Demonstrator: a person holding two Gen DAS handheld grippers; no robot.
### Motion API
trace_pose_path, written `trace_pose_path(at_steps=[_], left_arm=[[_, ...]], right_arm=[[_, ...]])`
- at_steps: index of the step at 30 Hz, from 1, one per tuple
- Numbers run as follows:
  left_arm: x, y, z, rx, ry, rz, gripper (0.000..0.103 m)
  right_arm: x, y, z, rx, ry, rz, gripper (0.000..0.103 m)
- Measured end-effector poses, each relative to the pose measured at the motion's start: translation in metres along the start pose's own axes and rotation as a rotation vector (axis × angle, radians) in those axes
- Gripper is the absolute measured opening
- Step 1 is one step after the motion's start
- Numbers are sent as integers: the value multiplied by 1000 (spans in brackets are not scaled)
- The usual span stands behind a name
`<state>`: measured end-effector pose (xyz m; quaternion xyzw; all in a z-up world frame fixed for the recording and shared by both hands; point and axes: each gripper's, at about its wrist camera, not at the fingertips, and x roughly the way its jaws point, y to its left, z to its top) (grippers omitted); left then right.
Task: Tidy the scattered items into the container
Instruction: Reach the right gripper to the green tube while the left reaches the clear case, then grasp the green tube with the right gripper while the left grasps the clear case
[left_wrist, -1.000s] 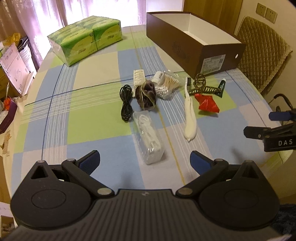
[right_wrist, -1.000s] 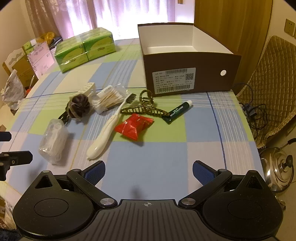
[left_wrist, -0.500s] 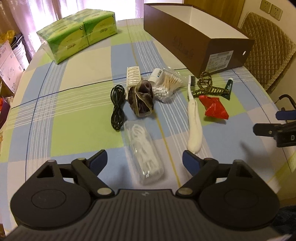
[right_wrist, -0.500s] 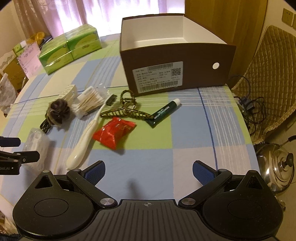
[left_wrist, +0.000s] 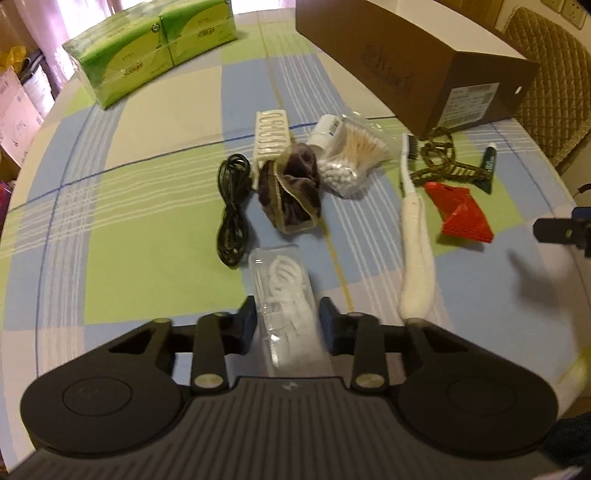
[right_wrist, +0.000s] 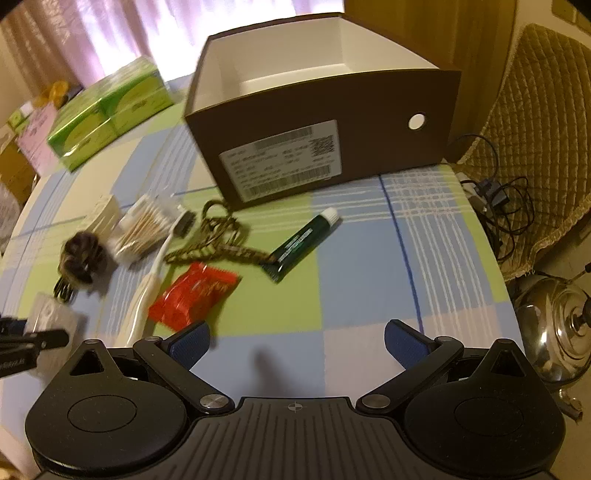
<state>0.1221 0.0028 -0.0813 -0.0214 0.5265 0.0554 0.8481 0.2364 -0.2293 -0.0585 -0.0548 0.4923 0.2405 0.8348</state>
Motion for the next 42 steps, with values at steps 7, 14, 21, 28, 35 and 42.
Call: trace_pose_path(at_steps=[7, 14, 21, 28, 35, 42], left_arm=[[2, 0, 2, -10, -9, 20, 27], [5, 1, 4, -29, -1, 19, 27], [7, 2, 3, -35, 9, 19, 27], [9, 2, 1, -40, 20, 19, 27], [8, 1, 0, -30, 18, 21, 27], [11, 0, -2, -32, 37, 24, 26]], right_arm=[[17, -18, 20, 108, -36, -20, 52], [38, -27, 44, 196, -93, -10, 52], [61, -25, 51, 177, -80, -4, 51], [56, -28, 42, -4, -59, -36, 23], [36, -40, 19, -109, 5, -7, 20], [23, -40, 0, -171, 36, 4, 21]])
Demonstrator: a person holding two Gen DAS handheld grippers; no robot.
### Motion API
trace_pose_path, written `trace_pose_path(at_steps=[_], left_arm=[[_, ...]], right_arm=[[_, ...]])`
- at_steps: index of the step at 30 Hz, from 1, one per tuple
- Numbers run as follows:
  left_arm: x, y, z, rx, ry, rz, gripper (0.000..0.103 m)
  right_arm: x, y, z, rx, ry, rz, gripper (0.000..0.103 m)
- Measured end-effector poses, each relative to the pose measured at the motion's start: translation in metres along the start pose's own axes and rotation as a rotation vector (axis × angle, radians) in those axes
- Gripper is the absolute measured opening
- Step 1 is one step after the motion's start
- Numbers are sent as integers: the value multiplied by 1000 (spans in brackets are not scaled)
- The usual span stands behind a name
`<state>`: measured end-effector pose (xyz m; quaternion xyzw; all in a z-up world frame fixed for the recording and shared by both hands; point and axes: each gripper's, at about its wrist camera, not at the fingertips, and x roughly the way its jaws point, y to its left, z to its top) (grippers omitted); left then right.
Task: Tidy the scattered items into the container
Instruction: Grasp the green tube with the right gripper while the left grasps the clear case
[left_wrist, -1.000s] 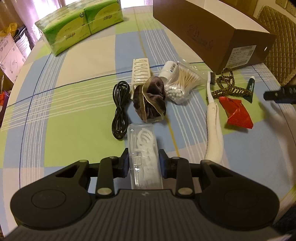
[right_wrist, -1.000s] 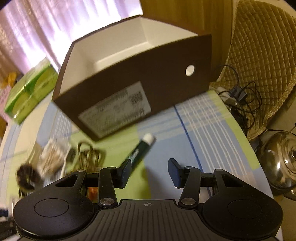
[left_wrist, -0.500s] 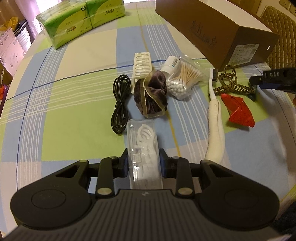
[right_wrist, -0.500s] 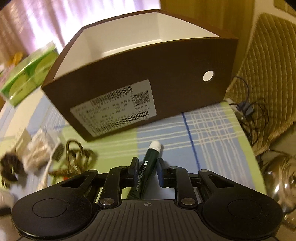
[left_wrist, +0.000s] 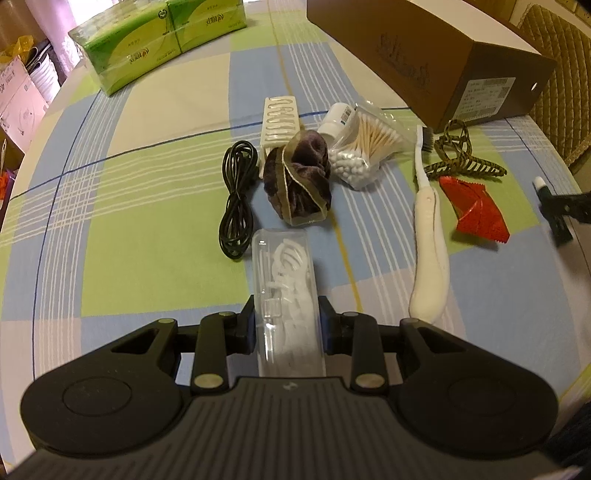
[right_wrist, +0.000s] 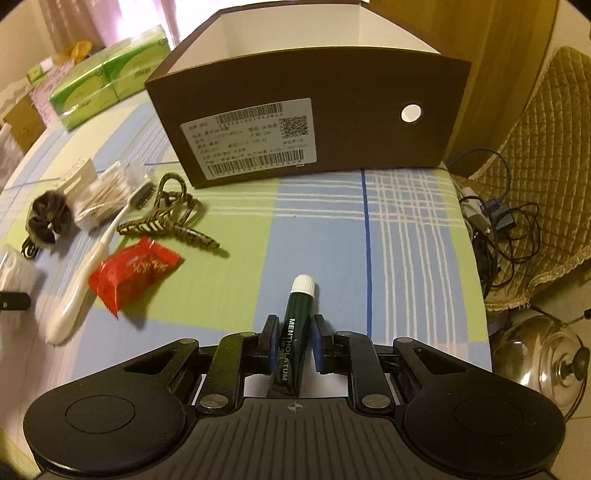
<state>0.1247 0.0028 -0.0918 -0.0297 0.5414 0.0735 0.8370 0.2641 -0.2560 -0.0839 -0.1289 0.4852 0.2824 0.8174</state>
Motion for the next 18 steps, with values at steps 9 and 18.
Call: trace_pose_path(at_steps=[9, 18], left_arm=[[4, -1, -4, -21, 20, -2, 27], [3, -5, -6, -19, 5, 10, 26]], right_arm=[[7, -2, 8, 26, -26, -38, 75], [6, 14, 3, -105, -47, -48, 19]])
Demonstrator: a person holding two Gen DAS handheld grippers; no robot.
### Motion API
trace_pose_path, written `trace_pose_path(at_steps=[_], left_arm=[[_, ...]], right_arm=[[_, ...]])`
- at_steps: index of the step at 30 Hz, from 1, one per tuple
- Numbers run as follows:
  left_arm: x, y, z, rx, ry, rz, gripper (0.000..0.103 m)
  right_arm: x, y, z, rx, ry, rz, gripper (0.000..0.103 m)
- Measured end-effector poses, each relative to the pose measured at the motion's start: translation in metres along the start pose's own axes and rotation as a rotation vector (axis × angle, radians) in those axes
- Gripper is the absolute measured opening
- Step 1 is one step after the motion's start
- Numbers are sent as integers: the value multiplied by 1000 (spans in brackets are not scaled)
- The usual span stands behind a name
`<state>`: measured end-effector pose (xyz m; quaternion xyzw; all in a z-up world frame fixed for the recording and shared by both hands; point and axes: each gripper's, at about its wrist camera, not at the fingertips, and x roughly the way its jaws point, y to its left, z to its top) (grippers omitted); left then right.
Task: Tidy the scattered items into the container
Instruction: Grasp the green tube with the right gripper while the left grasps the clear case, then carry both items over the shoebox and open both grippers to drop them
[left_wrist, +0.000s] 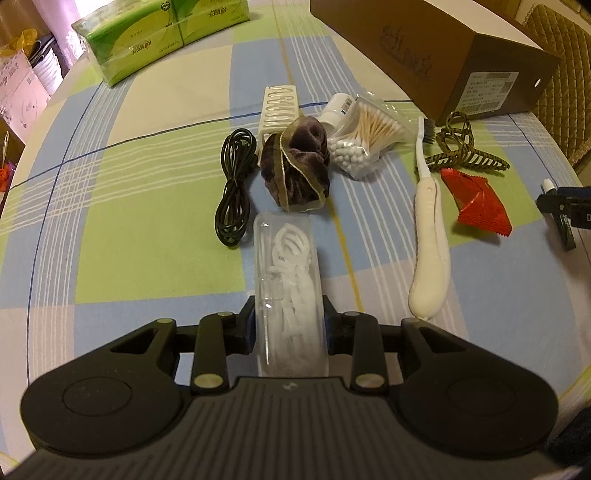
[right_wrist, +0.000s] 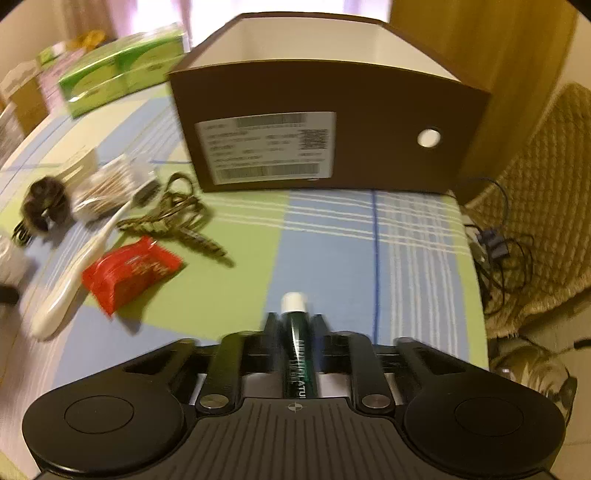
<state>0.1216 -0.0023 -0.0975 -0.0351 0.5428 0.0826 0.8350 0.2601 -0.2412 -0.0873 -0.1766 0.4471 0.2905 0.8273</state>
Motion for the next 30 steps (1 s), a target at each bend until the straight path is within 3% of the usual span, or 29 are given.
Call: trace_pose_path(at_steps=[9, 18, 30], left_arm=[[-3, 0, -6, -19, 4, -5, 25], [-14, -7, -11, -4, 9, 3, 25], [-52, -26, 16, 22, -84, -36, 25]], right_arm=[[-12, 12, -16, -26, 13, 51, 18], [-23, -1, -25, 58, 40, 103, 18], [-49, -22, -3, 131, -23, 186, 18]])
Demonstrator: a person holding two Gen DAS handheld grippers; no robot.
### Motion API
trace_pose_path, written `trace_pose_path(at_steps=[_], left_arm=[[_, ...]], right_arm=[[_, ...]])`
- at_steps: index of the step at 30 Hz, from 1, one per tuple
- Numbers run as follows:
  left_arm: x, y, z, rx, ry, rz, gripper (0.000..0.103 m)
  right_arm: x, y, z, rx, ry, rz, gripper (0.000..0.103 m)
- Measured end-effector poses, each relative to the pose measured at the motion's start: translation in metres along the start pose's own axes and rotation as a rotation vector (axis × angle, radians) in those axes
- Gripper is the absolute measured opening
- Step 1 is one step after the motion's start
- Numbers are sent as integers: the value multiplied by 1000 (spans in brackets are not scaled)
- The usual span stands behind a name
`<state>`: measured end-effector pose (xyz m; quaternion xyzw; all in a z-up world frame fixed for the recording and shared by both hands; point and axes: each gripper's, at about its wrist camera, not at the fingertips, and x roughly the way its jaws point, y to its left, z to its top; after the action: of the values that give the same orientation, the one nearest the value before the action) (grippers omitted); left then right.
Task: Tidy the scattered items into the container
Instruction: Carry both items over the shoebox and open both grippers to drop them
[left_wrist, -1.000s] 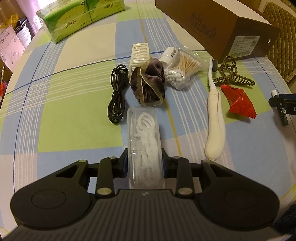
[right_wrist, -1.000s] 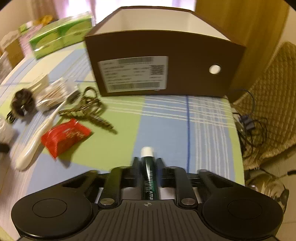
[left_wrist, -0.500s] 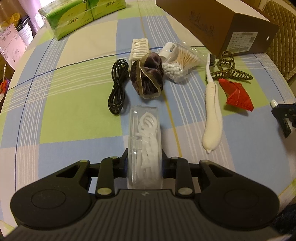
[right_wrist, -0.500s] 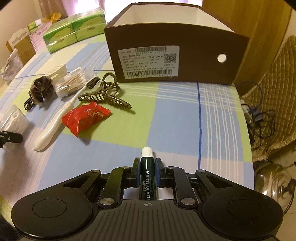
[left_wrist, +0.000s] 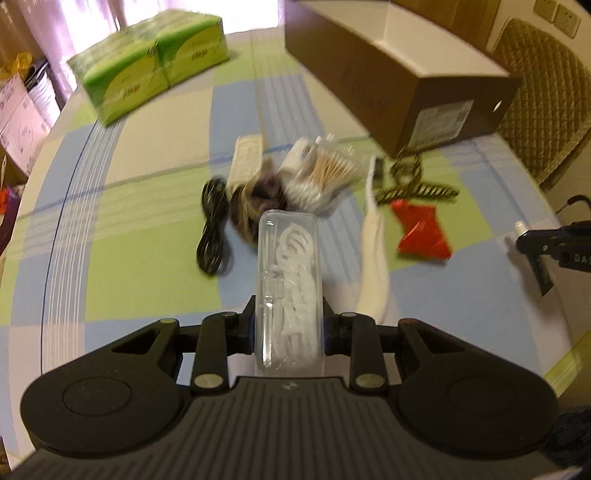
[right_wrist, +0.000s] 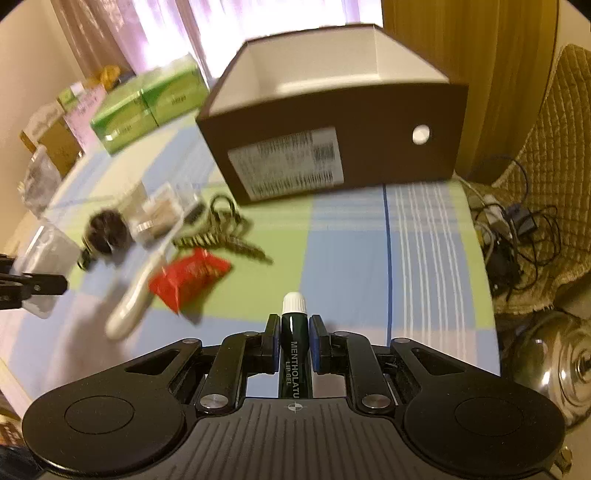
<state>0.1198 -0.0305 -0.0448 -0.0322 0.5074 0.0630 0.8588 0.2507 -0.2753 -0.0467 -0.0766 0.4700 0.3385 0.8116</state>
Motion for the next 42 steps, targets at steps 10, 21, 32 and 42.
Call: trace_pose_path(at_steps=[10, 21, 32, 42], left_arm=[[-18, -23, 68, 15, -123, -110, 25], [-5, -62, 190, 29, -228, -211, 25], [112, -95, 281, -60, 24, -211, 25], [158, -126, 283, 53, 108, -138, 25]], right_arm=[[-39, -22, 84, -9, -178, 79, 18], [-8, -49, 200, -58, -223, 106, 18], [104, -60, 239, -193, 80, 36, 18], [125, -67, 219, -379, 169, 30, 18]])
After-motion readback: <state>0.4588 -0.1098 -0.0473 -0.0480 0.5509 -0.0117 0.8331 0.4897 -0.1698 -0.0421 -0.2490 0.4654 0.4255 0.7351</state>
